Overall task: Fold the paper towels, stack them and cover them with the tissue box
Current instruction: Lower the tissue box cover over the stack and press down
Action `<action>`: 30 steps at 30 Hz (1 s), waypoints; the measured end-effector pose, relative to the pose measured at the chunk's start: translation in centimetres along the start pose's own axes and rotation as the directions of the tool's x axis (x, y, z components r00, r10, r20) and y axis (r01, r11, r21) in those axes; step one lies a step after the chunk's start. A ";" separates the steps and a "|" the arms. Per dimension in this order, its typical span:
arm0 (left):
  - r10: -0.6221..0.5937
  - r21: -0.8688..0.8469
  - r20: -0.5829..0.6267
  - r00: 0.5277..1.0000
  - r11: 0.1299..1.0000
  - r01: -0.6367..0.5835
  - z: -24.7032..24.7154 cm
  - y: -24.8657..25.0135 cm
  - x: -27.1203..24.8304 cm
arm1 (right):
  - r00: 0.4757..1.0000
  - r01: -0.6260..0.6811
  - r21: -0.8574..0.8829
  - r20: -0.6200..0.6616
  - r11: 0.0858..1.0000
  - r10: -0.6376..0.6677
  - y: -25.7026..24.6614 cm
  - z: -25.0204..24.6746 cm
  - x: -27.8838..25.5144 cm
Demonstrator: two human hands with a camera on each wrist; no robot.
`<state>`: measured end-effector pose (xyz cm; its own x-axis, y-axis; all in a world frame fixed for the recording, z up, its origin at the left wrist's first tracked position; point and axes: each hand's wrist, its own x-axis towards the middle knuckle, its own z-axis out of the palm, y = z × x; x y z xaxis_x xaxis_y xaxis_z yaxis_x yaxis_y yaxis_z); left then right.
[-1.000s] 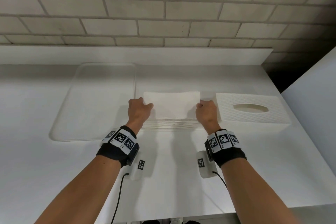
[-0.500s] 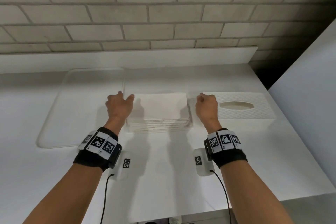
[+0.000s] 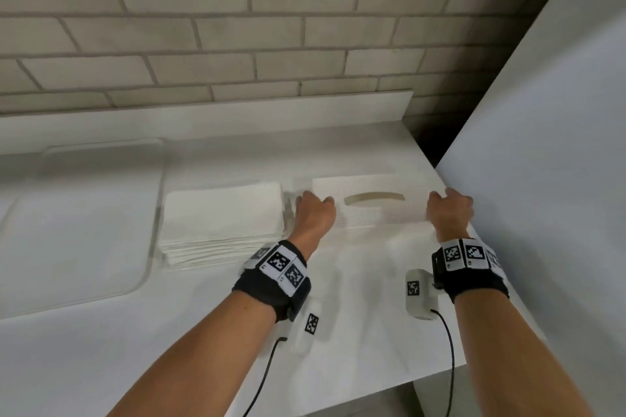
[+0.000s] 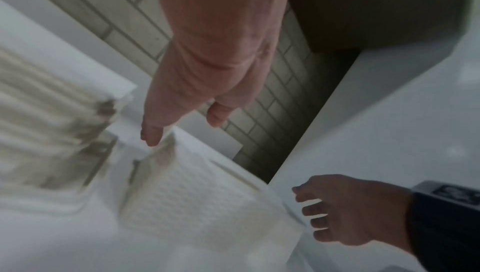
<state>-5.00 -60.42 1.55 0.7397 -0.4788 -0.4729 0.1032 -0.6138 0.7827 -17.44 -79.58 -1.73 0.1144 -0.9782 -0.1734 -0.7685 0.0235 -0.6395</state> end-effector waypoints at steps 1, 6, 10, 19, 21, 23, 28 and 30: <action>-0.031 0.008 -0.007 0.999 0.999 0.031 0.5 -0.2 0.5 | 0.999 -0.010 -0.001 0.043 1.000 0.010 0.5 -0.1 0.3; -0.103 0.039 0.019 0.994 0.994 0.103 1.3 -0.8 1.3 | 0.980 -0.106 0.099 0.180 0.989 0.087 1.8 0.5 0.7; -0.076 -0.031 0.057 0.995 0.996 0.078 1.2 0.2 0.6 | 0.997 -0.073 0.220 0.037 0.973 0.066 1.8 0.2 -0.1; 0.232 -0.339 -0.146 0.962 0.902 -0.269 -12.1 1.1 -1.9 | 0.986 0.151 0.684 -0.052 0.714 -0.159 -8.1 -0.2 -8.9; 0.182 -0.361 -0.217 0.959 0.898 -0.252 -16.7 -1.7 -1.8 | 0.964 0.193 0.685 0.002 0.702 -0.267 -10.1 2.1 -12.3; 0.120 -0.373 -0.238 0.964 0.905 -0.205 -19.9 -4.8 -1.9 | 0.946 0.204 0.662 0.056 0.721 -0.319 -11.2 4.7 -15.1; -0.004 -0.396 -0.236 0.972 0.913 -0.093 -23.0 -10.9 -1.4 | 0.933 0.149 0.584 0.185 0.798 -0.309 -10.2 10.7 -18.6; -0.025 -0.408 -0.202 0.979 0.911 -0.060 -23.2 -12.1 -1.3 | 0.933 0.155 0.551 0.192 0.820 -0.305 -9.5 12.1 -19.1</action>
<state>8.17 -37.81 2.06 0.8559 -0.3263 -0.4012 0.3205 -0.2742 0.9067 -4.77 -58.65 -1.41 0.4619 -0.8800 -0.1104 -0.2652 -0.0182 -0.9640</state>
